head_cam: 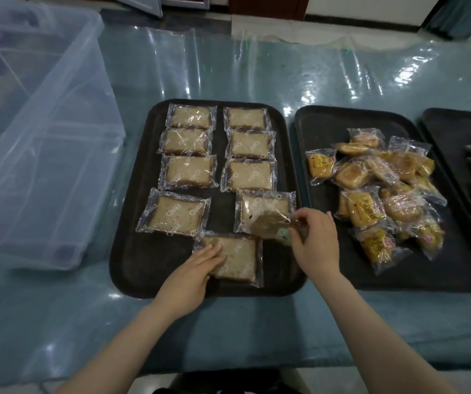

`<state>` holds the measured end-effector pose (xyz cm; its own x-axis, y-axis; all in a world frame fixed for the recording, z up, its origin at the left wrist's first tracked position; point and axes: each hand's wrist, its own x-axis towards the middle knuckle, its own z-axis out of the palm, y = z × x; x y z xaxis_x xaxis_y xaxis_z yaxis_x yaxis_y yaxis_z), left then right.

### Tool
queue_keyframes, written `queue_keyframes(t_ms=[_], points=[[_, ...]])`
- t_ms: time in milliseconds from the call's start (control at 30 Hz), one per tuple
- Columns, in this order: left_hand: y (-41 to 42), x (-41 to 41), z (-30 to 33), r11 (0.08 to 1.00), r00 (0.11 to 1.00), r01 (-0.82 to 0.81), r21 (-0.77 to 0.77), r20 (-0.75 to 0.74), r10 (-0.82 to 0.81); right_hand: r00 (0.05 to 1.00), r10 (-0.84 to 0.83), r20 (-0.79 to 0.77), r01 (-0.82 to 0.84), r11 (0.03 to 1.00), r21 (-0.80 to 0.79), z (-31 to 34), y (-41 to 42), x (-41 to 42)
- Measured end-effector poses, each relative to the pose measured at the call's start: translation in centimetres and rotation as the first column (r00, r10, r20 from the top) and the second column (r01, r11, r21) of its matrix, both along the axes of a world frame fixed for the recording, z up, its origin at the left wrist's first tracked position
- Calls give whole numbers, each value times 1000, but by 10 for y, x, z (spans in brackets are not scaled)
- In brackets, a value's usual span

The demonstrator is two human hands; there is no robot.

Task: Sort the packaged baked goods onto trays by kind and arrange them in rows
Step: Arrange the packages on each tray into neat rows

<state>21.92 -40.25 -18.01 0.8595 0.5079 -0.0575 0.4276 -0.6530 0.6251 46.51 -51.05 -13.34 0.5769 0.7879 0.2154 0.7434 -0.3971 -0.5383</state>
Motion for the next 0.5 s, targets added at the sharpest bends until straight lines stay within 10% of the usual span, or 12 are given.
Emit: queue_keyframes(t_ms=[333,500], points=[[-7,5,10,978,986,-162,132,-15,165,954,297,29,-271,904,-331,11,-14,-11],[-28,42,5,979,930,-66,191,-345,130,898,424,-117,-432,799,-419,-6,-18,-13]])
